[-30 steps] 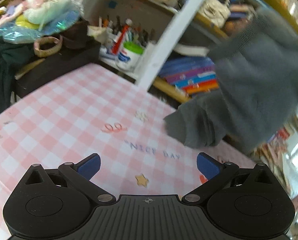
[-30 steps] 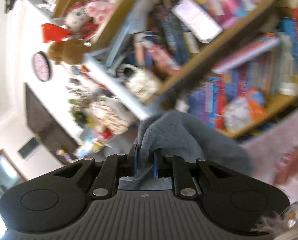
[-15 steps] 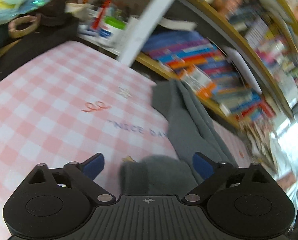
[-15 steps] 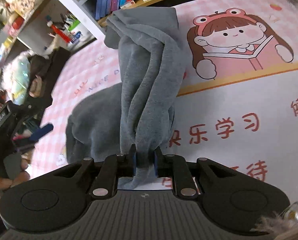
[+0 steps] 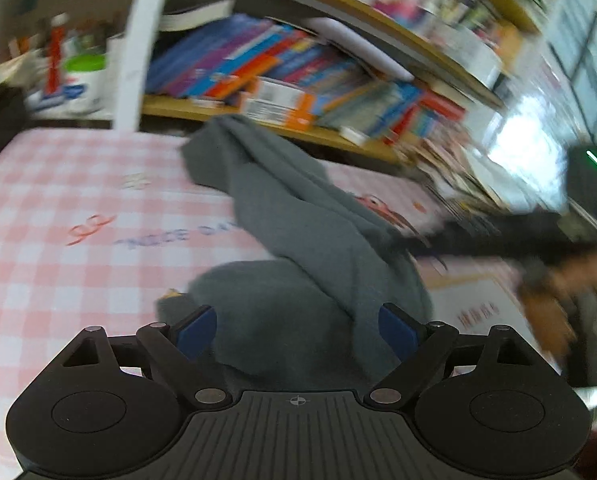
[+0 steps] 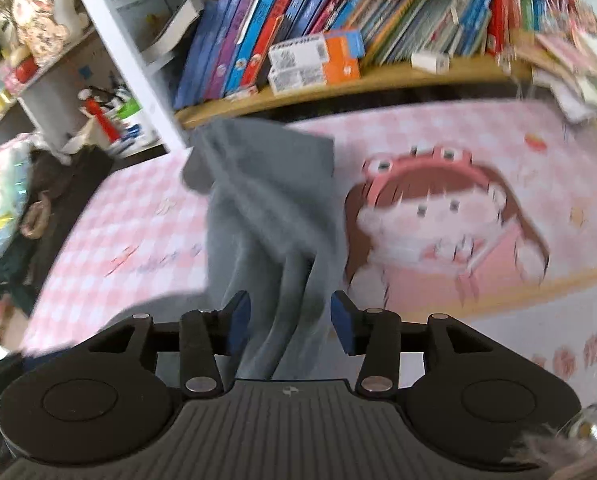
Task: Fold clothes
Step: 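Lift the sweatshirt with the right gripper while the left gripper approaches its hem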
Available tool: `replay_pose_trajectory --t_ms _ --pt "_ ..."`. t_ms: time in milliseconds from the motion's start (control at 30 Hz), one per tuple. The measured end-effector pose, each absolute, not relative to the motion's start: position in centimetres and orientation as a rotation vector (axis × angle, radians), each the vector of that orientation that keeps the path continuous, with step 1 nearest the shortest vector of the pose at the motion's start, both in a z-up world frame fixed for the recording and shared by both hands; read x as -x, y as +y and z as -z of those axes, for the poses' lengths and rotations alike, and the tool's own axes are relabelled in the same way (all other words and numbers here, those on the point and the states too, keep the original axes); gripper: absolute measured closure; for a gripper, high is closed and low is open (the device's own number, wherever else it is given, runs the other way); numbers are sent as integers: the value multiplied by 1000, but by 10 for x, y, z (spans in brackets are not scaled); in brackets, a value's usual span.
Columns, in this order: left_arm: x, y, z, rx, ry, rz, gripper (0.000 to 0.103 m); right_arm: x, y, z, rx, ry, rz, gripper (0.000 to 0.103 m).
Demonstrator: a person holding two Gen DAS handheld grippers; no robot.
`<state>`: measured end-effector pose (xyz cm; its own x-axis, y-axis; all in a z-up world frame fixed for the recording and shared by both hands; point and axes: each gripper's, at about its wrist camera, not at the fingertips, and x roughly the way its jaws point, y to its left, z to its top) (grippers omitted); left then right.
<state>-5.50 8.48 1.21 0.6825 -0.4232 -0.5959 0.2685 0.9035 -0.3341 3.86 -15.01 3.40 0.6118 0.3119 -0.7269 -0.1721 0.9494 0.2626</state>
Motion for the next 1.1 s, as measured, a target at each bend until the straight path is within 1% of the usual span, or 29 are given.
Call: replay_pose_trajectory --t_ms 233,300,367,400,467,533,633,733,833,933,1000,1100 --pt "55 57 -8 149 762 468 14 -110 -125 -31 -56 884 -286 60" --pt "54 48 -5 121 782 485 14 -124 -118 -28 -11 898 -291 64" --pt "54 43 1 94 810 485 14 -130 -116 -25 16 921 -324 97" --pt "55 42 3 89 821 482 14 -129 -117 -25 22 923 -338 99" --pt "55 43 6 86 839 473 14 -123 -124 -29 22 899 -351 100" --pt "53 48 8 102 848 446 14 -110 -140 -40 -6 835 -319 100" --pt "48 57 11 128 860 408 14 -80 -182 -58 -116 748 -221 100" --pt "44 64 15 155 872 401 14 -35 -231 -64 -226 708 -68 100" --pt "41 69 19 180 882 406 14 21 -271 -46 -280 748 117 100" --pt "38 73 24 205 892 412 15 65 -289 -6 -273 901 257 100" --pt "37 73 23 210 886 428 15 85 -293 14 -313 982 304 100" --pt "37 72 21 213 875 444 15 93 -288 18 -307 1018 320 100"
